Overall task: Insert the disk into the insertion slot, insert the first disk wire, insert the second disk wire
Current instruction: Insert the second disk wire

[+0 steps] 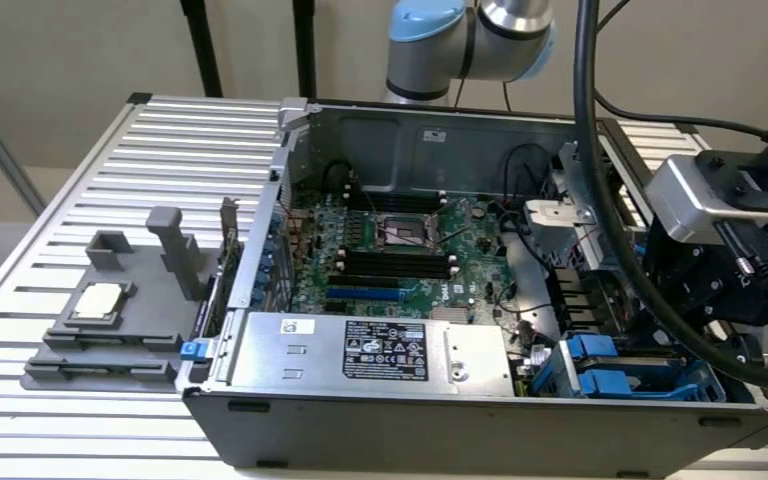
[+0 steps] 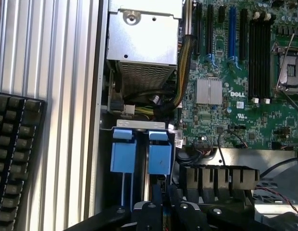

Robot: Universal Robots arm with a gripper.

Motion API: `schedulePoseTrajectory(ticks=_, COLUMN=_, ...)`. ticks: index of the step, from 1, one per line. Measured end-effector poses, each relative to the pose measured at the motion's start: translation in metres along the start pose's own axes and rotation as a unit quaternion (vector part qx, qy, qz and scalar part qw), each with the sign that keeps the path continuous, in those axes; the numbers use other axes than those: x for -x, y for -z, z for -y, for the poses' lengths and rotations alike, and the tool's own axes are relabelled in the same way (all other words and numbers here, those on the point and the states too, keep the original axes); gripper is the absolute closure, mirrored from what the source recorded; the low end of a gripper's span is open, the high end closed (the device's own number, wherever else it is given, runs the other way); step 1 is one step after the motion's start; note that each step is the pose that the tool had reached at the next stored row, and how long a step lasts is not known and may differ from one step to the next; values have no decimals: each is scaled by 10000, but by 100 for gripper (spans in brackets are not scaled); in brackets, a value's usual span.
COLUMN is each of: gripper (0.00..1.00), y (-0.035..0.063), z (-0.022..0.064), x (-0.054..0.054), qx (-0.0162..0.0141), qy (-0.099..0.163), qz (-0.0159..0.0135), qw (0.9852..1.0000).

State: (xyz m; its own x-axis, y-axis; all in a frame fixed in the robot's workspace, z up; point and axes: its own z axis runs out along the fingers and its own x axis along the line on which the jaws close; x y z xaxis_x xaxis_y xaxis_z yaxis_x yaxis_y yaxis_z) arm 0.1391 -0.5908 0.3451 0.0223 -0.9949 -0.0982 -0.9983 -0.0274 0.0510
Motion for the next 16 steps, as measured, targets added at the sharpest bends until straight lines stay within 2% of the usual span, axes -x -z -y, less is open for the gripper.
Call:
schedulePoseTrajectory(ticks=7, gripper=84, y=-16, z=1, x=-2, qx=-30, qy=8, qz=16, qw=10000)
schedulePoseTrajectory(ticks=16, gripper=84, y=-19, z=-1, x=10, qx=-33, qy=9, qz=23, qw=10000)
